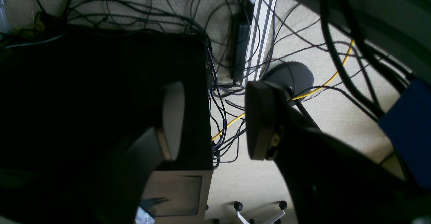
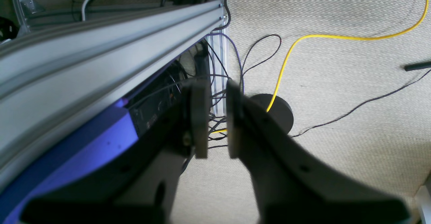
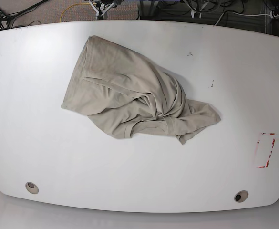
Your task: Fold the T-shirt properly
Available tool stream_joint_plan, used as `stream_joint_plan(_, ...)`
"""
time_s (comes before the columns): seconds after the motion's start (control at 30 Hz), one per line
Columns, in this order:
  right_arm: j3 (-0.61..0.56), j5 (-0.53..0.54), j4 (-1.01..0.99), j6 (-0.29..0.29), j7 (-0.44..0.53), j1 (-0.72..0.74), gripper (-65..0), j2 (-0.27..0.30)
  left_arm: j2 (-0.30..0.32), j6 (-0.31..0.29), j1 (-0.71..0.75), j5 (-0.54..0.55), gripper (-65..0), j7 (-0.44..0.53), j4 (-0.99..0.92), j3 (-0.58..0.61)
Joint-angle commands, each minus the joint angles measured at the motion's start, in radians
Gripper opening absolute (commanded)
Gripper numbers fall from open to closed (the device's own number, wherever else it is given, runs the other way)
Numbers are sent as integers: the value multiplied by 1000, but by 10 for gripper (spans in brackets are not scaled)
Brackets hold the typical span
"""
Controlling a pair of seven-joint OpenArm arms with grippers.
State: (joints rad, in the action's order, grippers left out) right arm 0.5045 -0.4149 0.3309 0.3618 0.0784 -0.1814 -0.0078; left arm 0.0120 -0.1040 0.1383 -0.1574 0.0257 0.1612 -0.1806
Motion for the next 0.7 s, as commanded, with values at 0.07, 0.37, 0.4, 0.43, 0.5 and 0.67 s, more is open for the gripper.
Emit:
stream_joint_plan(0.07,0,4,20,5,10,7,-575,-10,-6,2,6,1,-375,3,1,-1)
stream_joint_plan(0.37,1,3,22,4,10,10,-575,-12,-6,1,2,1,-376,8,0,-3)
stream_joint_plan(0.4,2,3,20,3,10,11,-574,-10,-6,1,0,2,-376,11,-1,-3)
stream_joint_plan(0.43,3,3,21,4,10,11,-575,-10,-6,1,0,1,-376,11,-2,-3)
stream_joint_plan(0.5,2,2,22,3,10,12,-575,-10,-5,0,1,1,-376,11,-1,-2)
stream_joint_plan(0.67,2,4,24,2,7,13,-574,-10,-5,1,1,2,-376,10,0,-2)
